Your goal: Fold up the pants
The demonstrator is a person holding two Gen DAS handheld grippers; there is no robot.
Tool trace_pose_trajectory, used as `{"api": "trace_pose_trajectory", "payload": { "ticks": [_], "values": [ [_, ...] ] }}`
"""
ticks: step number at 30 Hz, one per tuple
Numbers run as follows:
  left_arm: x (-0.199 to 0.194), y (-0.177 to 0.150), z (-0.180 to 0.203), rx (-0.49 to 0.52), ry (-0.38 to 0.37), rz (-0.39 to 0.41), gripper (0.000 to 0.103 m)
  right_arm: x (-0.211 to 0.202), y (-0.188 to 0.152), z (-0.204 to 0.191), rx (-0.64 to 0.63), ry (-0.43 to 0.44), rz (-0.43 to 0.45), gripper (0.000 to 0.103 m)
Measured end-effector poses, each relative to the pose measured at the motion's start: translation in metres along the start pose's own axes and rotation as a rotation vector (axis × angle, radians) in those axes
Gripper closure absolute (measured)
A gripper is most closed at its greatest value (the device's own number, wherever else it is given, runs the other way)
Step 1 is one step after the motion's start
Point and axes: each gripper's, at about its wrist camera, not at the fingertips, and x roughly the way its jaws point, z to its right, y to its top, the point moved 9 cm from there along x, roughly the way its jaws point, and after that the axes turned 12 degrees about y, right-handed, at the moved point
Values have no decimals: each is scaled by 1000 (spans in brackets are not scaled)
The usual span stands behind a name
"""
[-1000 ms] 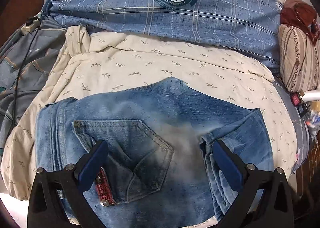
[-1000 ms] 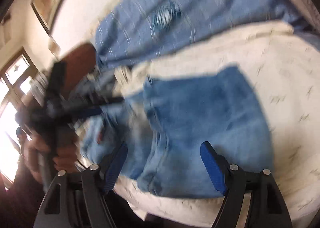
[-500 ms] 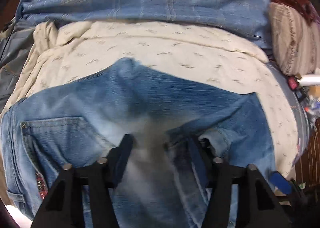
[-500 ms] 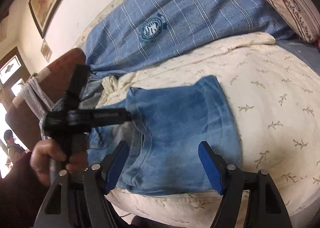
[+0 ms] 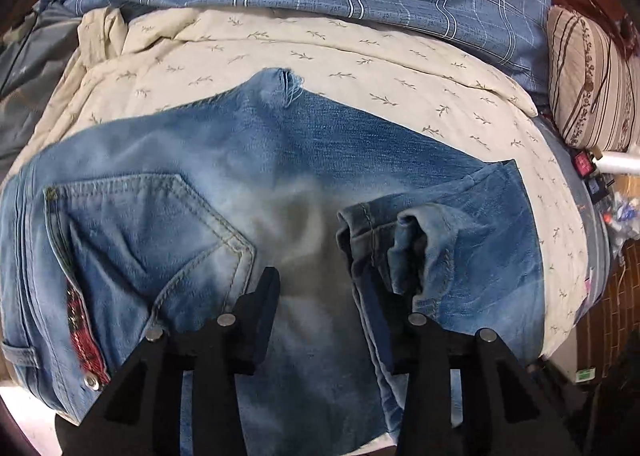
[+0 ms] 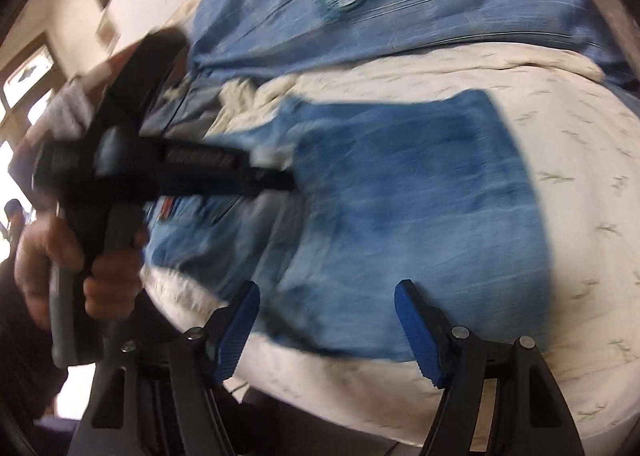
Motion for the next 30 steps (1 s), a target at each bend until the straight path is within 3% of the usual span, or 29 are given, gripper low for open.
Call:
{"api": "trace_pose_trajectory", "payload": {
  "ticks": [4,9,12,13,14,15,21,26,28,30],
  "values": [
    [-2,1,7,-44,-42,-8,36,7,-9,-10,-44,9,-26,31],
    [6,6,22,-9,-7,10,35,6,-7,-5,-15,32,-19,30],
    [3,11,33,14,-31,36,38,7,-7,-7,-24,26,-21,30],
    [3,13,39,45,-44,43,43,7,-7,-7,-22,28,-20,30],
    [5,14,40,54,-56,34,61,7,-6,-7,-19,31,-19,30],
    [8,15,39,47,-50,22,64,7,-6,-6,-16,33,-19,30],
    [10,19,32,22,-101,22,75,1,-5,-4,-7,48,-6,30],
    [-3,24,36,33,-132,57,95,-5,-4,-7,-3,82,9,30],
    [-12,31,43,47,-174,73,96,-5,-5,-11,-12,89,9,31],
    [-18,39,53,82,-172,94,96,-4,-4,-15,-17,91,12,31]
  ]
}}
